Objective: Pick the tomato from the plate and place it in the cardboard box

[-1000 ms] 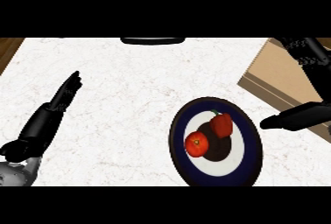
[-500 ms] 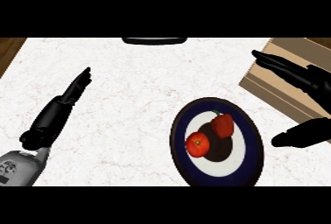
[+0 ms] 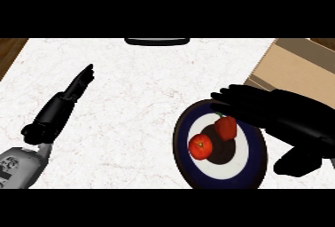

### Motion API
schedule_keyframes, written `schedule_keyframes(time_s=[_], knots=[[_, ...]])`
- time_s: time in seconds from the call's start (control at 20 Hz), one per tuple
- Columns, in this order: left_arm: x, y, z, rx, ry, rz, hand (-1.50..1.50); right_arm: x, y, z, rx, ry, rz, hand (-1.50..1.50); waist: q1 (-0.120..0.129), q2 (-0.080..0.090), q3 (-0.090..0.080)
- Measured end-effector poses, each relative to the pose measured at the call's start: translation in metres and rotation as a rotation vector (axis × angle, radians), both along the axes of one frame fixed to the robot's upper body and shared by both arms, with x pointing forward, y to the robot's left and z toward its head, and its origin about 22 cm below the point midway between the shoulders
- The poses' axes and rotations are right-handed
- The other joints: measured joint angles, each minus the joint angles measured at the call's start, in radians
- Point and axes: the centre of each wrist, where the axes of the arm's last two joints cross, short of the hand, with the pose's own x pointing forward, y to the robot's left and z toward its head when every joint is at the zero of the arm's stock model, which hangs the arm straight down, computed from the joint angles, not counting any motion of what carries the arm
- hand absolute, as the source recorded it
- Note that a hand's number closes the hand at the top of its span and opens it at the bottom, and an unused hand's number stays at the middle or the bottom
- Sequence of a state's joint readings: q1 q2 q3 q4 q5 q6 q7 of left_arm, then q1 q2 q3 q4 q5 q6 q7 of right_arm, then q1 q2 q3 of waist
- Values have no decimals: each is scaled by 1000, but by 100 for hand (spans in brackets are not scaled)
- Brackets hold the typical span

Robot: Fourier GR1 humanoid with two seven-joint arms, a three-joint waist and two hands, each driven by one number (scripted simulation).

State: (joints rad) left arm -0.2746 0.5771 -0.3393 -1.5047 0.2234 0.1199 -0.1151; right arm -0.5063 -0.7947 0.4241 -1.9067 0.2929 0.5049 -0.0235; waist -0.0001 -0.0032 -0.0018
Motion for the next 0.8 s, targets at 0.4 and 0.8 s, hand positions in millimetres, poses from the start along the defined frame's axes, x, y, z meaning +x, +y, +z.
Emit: schedule_keyframes(time_s=[0.4,0.8], knots=[[5,-1,0,5,3,-4,0,-36,58,-1,-217,-8,-47,-150,0,0,0],[2,3,-4,8,2,-5,0,-57,90,-22,-295,41,-103,-150,0,1,1]])
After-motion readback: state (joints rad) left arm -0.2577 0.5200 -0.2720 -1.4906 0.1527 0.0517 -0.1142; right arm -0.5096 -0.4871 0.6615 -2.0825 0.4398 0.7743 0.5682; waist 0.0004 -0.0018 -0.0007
